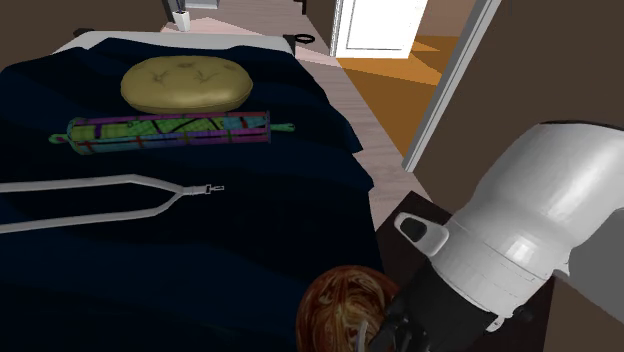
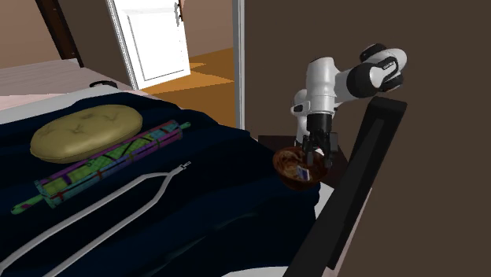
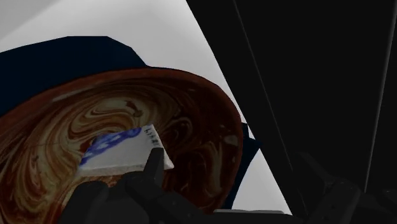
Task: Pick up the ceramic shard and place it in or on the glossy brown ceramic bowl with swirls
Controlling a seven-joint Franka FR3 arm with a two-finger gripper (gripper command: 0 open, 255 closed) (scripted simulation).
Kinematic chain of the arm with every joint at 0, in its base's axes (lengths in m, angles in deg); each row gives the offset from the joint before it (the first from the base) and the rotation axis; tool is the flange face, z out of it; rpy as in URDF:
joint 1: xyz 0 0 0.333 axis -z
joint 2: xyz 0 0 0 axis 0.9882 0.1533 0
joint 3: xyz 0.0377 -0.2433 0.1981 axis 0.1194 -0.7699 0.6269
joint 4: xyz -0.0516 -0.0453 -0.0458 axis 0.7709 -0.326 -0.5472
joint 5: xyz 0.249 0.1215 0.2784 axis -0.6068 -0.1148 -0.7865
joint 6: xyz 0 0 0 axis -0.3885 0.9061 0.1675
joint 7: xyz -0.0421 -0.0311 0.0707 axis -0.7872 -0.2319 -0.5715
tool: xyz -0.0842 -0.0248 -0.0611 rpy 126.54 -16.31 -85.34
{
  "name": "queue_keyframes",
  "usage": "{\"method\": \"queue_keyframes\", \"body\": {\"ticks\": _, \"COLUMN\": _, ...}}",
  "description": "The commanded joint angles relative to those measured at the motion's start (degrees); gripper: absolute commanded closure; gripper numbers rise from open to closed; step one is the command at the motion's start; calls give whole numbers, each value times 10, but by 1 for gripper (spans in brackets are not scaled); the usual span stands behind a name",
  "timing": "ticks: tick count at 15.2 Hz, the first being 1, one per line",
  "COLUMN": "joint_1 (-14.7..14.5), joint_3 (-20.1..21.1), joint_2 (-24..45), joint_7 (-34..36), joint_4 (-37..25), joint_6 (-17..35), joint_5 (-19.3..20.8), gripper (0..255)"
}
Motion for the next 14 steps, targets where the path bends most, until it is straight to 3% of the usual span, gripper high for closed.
{"method": "queue_keyframes", "body": {"ticks": 1, "joint_1": 28, "joint_3": 44, "joint_2": -21, "joint_7": -26, "joint_4": 9, "joint_6": -10, "joint_5": 122, "gripper": 0}}
{"method": "queue_keyframes", "body": {"ticks": 9, "joint_1": 114, "joint_3": 75, "joint_2": -139, "joint_7": -69, "joint_4": -1, "joint_6": -131, "joint_5": 38, "gripper": 0}}
{"method": "queue_keyframes", "body": {"ticks": 10, "joint_1": 135, "joint_3": 82, "joint_2": -124, "joint_7": -75, "joint_4": -22, "joint_6": -130, "joint_5": 35, "gripper": 255}}
{"method": "queue_keyframes", "body": {"ticks": 12, "joint_1": 125, "joint_3": 74, "joint_2": -131, "joint_7": -66, "joint_4": -18, "joint_6": -132, "joint_5": 42, "gripper": 255}}
{"method": "queue_keyframes", "body": {"ticks": 13, "joint_1": 155, "joint_3": 93, "joint_2": -111, "joint_7": -75, "joint_4": -47, "joint_6": -126, "joint_5": 28, "gripper": 255}}
{"method": "queue_keyframes", "body": {"ticks": 14, "joint_1": 144, "joint_3": 72, "joint_2": -118, "joint_7": -82, "joint_4": -26, "joint_6": -135, "joint_5": 42, "gripper": 255}}
